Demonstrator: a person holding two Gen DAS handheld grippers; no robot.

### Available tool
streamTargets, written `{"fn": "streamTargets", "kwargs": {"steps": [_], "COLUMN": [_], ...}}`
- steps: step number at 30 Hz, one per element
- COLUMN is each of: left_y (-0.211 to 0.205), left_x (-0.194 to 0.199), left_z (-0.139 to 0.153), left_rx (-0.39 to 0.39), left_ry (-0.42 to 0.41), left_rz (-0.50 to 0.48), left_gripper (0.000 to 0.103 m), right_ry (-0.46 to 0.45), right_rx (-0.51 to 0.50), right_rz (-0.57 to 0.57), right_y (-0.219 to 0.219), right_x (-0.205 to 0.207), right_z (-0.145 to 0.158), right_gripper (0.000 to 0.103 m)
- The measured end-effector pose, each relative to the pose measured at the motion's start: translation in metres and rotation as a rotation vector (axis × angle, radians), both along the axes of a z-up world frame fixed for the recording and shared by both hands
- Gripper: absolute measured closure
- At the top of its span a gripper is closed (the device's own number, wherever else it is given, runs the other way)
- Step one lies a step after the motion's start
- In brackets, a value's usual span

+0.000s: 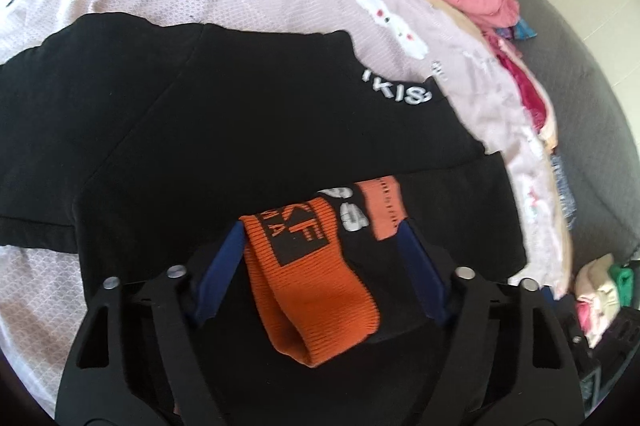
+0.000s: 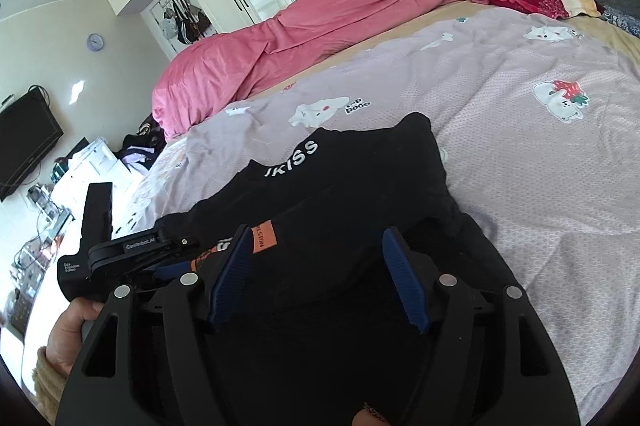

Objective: Fold small clothes
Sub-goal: 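Lift the cuff with the right gripper and carry it across the shirt body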

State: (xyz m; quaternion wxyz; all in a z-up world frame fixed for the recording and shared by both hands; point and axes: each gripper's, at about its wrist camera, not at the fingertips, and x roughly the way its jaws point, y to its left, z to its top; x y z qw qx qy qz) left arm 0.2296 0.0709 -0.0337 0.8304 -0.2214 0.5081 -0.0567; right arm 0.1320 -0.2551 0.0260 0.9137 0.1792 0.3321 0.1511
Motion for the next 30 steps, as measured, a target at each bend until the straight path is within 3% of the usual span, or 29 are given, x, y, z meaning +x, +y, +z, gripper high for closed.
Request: {"fn": "streamTargets", "kwargs": {"steps": [5,12,13,14,15,18,20,24,30], "left_y": [0.001,-0.005,-0.005,-0.005,-0.006,-0.008,-0.011,-0.01,0.0], "left_x": [-0.001,-0.003,-0.002,-0.002,-0.001,-0.003,-0.007,-0.015,-0.017], "left_z": [-0.009,-0.012,-0.012,-0.013,-0.013,-0.007,0.005,0.036,0.047], "left_rx": [0.029,0.072,0.074,0.073,0.067,0.029,0.018,0.085,0.129], "left_ry": [0.02,0.007,0.002,-0.001,-0.001,-0.032,-0.075,-0.186,-0.223], "left_rz": [0.011,0.001,0.002,0.005,0.002,-0.024,-0.035,-0.031,-0.004], "left_gripper": [0.05,0.045,0.051,0.066,0.074,0.094,0.094,0.094,0.094], "right_ry": [-0.001,0.024,0.031,0.039,0.048,0.071,0.08,0.075,0.078], "right_rx": [-0.026,-0.05,-0.051,-0.047,-0.042,-0.023,-0.01,-0.008,-0.009], "right_rz": [-0.014,0.008,0.015,0.021,0.026,0.025,0.018,0.005,-0.006], "right_y": [-0.004,0.007,0.009,0.01,0.012,0.013,0.01,0.004,0.0], "right_x": [-0.002,0.001,0.002,0.003,0.004,0.005,0.005,0.003,0.002], "right_z": [-0.005,-0.016,-0.018,-0.02,-0.022,-0.026,-0.028,-0.026,-0.026], "right_gripper": [0.037,0.034,0.034,0.034,0.034,0.034,0.034,0.034,0.034]}}
